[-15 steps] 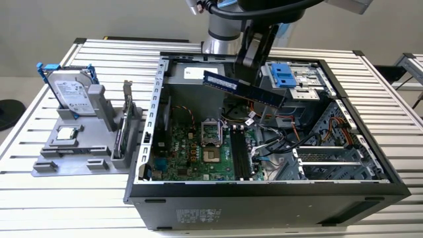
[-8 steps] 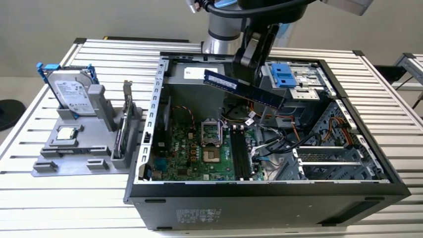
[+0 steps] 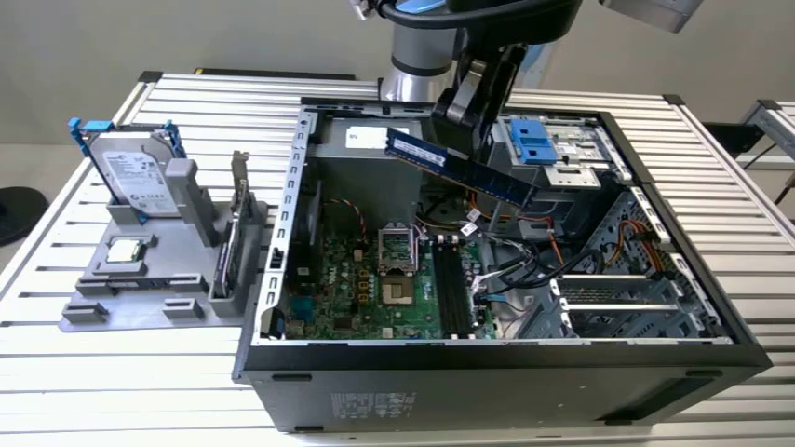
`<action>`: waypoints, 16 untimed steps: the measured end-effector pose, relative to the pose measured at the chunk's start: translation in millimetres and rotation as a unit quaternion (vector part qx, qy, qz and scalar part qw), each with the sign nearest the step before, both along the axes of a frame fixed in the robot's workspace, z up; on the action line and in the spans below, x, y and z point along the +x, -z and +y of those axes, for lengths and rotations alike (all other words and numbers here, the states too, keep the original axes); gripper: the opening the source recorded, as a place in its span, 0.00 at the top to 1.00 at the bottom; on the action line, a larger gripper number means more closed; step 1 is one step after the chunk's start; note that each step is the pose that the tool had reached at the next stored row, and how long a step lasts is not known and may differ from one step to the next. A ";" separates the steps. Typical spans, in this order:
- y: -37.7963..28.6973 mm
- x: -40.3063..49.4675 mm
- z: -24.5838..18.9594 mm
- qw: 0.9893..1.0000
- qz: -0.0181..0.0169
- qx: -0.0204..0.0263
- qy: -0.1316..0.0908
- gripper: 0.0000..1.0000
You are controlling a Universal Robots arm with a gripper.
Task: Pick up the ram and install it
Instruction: 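Pick up the ram and move it above insertion slot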
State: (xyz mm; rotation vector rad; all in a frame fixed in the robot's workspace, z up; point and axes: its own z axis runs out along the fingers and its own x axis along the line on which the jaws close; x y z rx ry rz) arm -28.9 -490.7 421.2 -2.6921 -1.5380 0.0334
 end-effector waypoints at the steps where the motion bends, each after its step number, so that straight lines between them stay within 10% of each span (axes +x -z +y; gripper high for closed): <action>1: 0.0 0.0 0.0 1.000 0.000 0.000 0.003 1.00; 16: 0.0 0.0 0.0 0.999 0.000 0.000 0.055 1.00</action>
